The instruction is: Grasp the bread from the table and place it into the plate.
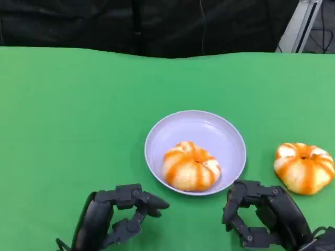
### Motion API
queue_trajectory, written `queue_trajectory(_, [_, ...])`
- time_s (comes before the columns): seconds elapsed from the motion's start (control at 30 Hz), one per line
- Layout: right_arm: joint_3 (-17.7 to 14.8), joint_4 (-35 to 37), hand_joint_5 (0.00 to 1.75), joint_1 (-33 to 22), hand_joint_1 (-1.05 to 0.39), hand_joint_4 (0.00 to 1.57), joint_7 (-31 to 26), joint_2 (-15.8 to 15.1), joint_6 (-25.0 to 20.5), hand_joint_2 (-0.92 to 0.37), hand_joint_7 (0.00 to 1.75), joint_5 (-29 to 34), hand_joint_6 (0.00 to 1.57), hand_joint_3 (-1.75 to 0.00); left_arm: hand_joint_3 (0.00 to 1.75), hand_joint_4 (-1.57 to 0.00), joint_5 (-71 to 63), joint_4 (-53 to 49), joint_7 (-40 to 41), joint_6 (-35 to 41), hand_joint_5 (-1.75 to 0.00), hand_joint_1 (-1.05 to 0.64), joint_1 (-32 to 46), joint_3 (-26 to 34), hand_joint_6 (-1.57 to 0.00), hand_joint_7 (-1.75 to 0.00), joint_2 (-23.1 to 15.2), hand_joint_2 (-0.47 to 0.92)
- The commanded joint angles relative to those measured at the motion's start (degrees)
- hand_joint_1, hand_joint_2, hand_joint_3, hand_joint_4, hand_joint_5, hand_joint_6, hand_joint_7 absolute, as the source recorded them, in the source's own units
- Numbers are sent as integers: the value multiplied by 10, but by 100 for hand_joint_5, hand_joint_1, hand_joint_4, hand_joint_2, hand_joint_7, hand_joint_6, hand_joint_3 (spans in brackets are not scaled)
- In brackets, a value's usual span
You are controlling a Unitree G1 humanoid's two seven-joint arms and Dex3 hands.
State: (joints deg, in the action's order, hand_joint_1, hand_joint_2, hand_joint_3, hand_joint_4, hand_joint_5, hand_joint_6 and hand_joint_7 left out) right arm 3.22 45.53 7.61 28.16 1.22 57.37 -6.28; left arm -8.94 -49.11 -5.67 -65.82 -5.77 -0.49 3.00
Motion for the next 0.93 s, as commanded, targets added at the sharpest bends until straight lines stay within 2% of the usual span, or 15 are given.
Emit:
queue_trajectory(0.03, [-3, -5, 162, -3, -16, 81, -2, -6, 0, -53, 132, -7, 85, -110, 111, -89, 3, -13, 13, -12, -150, -8, -2, -7, -93, -124, -4, 54])
queue_trajectory(0.13, [-4, -4, 162, -3, -16, 81, -4, -7, -1, -52, 132, -4, 85, -110, 117, -86, 12, -18, 8, -17, -162, -11, 1, -17, -86, -139, 5, 51])
queue_trajectory(0.27, [-3, -2, 161, -2, -15, 80, -5, -9, 1, -53, 132, -1, 85, -110, 122, -81, 17, -19, 0, -15, -169, -15, 3, -30, -80, -148, 7, 48])
queue_trajectory(0.7, [-3, -3, 160, -3, -14, 81, 0, -9, 0, -54, 130, -5, 86, -108, 121, -80, 18, -10, -2, -10, -164, -18, 10, -55, -77, -149, 5, 49])
queue_trajectory(0.93, [-2, -4, 161, -5, -16, 81, -3, -9, 3, -54, 131, 0, 86, -106, 120, -77, 20, -9, -1, -12, -168, -18, 10, -58, -74, -152, 0, 50])
